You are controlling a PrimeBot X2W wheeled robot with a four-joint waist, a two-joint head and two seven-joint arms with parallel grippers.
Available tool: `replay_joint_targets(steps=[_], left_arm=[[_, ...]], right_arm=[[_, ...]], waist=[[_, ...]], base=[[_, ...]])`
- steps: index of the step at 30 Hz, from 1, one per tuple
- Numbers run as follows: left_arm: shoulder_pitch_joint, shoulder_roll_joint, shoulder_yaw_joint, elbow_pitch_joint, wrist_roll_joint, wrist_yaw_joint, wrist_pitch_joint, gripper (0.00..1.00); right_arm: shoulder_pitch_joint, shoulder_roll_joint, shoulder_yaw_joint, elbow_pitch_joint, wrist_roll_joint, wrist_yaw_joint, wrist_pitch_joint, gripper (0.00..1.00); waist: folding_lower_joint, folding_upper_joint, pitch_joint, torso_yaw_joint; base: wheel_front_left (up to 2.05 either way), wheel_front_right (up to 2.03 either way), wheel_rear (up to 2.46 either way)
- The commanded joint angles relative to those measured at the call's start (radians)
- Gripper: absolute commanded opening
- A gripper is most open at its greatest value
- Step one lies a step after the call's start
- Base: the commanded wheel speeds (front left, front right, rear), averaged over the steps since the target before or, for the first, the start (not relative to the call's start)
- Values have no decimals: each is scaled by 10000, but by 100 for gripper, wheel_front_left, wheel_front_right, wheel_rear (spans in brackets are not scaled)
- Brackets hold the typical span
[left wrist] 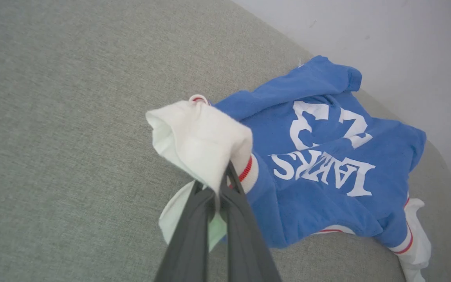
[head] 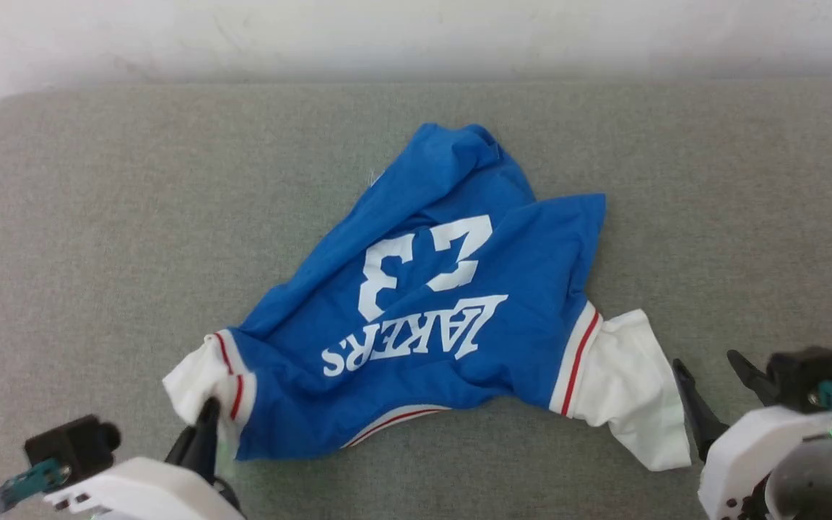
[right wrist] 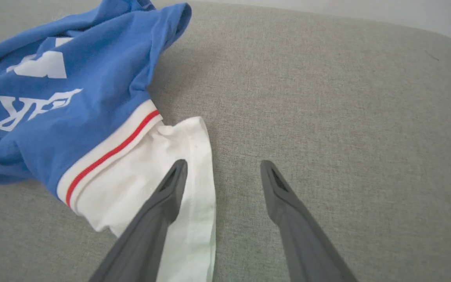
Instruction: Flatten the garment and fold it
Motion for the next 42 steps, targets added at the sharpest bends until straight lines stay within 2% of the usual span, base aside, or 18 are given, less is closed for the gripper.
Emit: replay_joint_targets(steps=[1,8,15,16,17,18,24,29,32,37,42], left_arm=[[-232,-29,-107,49,94,-116,32,0],[-787,-129,-420,252,158,-267,77,0],[-948,-191,-522,357,145,-292,90,0],[-954,-202,-534,365,142,-288,91,0],[-963,-212,-542,370,137,-282,97,0],[-975,-219,-545,376,130,-274,103,0],[-1044,-310,-560,420,23,-326,62,0],[-1488,-441,-544,216,-107,-594,-134,0],[-2188,-519,-403,-80,-288,-776,-168,0],[-3615,-540,-182,-416,-482,-812,101,0],[-6052,-184,-122,-228,-504,-819,1006,0]], right_arm=[[-258,-268,84,97,30,-9,281,100],[-972,-887,499,871,383,-9,1200,100],[-1148,-983,1081,1554,885,-9,1821,100],[-1147,-938,1085,1625,937,-9,1969,73],[-1154,-873,1036,1669,973,-9,2078,33],[-1169,-817,998,1684,979,-9,2157,0],[-1401,-294,412,1416,786,-9,1500,0],[-1813,132,-237,751,1062,-9,306,0],[-2362,272,-594,130,1383,-9,-18,0],[-3591,333,-1017,-694,1596,-9,18,0],[-5779,316,-960,-1094,1641,-9,755,0]], waist=[[0,-1,260,97],[0,-1,760,309],[0,-1,905,409],[0,-1,901,406],[0,-1,892,396],[0,-1,880,381],[0,-1,511,158],[0,-1,-111,-122],[0,-1,-573,-344],[0,-1,-1089,-658],[0,-1,-1501,-1008]], base=[[0,0,0],[0,0,0],[0,0,0],[0,0,0],[0,0,0],[0,0,0],[0,0,0],[0,0,0],[0,0,0],[0,0,0],[0,0,0]])
